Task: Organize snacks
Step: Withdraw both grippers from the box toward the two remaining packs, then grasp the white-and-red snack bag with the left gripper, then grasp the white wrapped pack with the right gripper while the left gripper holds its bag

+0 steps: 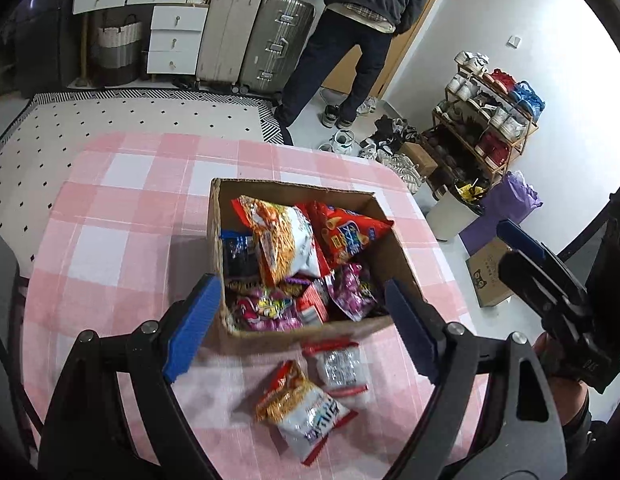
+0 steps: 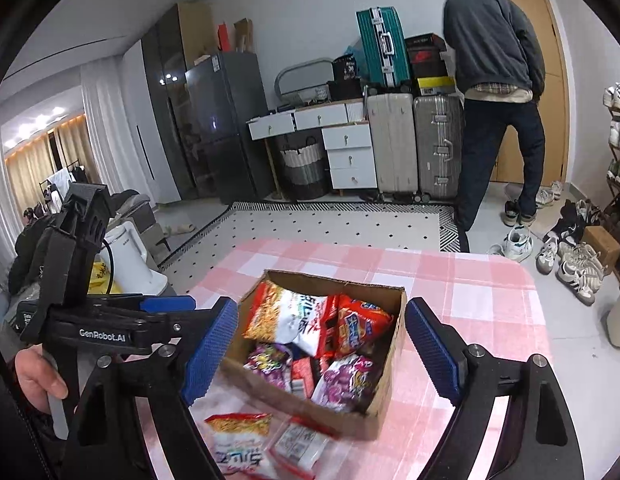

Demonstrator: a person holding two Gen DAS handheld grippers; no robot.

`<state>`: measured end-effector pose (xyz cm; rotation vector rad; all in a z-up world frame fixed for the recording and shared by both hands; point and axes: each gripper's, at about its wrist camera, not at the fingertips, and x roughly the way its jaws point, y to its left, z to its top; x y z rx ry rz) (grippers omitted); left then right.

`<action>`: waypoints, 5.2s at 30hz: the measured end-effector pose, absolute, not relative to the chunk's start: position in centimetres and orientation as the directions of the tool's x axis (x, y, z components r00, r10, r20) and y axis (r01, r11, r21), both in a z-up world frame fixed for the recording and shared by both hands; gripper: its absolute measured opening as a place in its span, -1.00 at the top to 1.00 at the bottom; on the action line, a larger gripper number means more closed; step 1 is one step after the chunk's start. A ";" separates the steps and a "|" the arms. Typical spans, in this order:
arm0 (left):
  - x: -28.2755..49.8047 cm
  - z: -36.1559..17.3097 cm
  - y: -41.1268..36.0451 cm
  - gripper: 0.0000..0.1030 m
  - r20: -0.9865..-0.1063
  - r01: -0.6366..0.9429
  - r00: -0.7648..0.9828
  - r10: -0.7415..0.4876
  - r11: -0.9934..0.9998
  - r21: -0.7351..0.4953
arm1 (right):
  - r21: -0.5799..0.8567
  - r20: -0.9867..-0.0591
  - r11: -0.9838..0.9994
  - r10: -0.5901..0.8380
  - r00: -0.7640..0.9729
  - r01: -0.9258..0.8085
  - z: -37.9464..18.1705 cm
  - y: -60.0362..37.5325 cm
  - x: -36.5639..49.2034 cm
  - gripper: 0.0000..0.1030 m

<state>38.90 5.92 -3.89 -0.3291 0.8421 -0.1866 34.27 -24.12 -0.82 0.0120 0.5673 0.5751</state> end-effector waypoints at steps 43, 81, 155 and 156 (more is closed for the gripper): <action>21.7 -8.0 4.6 -0.97 -0.676 -0.060 0.719 -0.161 0.955 -0.291 | 0.191 -0.431 0.841 0.535 0.727 -0.506 -5.5 -27.0 16.1 -0.97; 32.7 -19.9 2.1 -0.97 -0.777 -0.051 0.540 -0.324 0.909 -0.415 | 0.402 -0.507 0.820 0.570 0.647 -0.407 -14.2 -30.6 20.1 -0.97; 24.5 -19.0 11.9 0.37 -0.677 -0.050 0.619 -0.398 0.840 -0.540 | 0.109 -0.785 0.914 0.321 0.530 -0.392 -19.6 -17.5 33.2 -0.10; 24.4 -18.9 11.9 0.40 -0.677 -0.049 0.619 -0.399 0.840 -0.540 | 0.103 -0.785 0.916 0.315 0.534 -0.389 -19.5 -17.5 33.2 -0.03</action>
